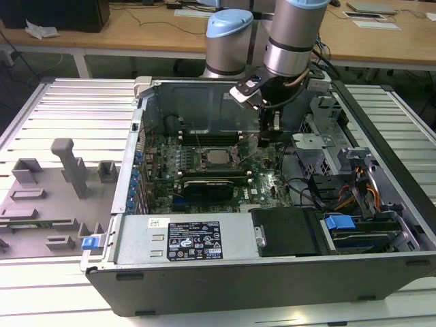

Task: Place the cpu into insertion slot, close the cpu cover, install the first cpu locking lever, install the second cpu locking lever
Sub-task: 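Close the cpu cover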

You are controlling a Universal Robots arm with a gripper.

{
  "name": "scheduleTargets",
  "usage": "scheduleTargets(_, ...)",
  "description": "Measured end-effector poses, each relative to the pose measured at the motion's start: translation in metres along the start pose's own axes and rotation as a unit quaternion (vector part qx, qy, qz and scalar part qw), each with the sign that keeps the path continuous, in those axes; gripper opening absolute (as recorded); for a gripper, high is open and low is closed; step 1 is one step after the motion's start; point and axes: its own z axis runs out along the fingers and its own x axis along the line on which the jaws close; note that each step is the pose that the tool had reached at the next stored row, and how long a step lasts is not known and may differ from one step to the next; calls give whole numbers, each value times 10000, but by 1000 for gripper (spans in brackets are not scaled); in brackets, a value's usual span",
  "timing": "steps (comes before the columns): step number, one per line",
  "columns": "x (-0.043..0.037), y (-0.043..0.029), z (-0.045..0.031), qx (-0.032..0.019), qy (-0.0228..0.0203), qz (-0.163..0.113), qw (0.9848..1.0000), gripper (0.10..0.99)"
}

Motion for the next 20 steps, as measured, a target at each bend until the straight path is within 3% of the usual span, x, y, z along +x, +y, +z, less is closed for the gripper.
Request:
scheduleTargets(1,1,4,1,104,-6,-4,9999,106)
scheduleTargets(6,-1,-7,1,106,-6,-5,9999,106)
scheduleTargets(10,-3,-68,5,102,-5,-4,9999,106)
scheduleTargets(20,-16,-315,17,76,-4,-3,10000,106)
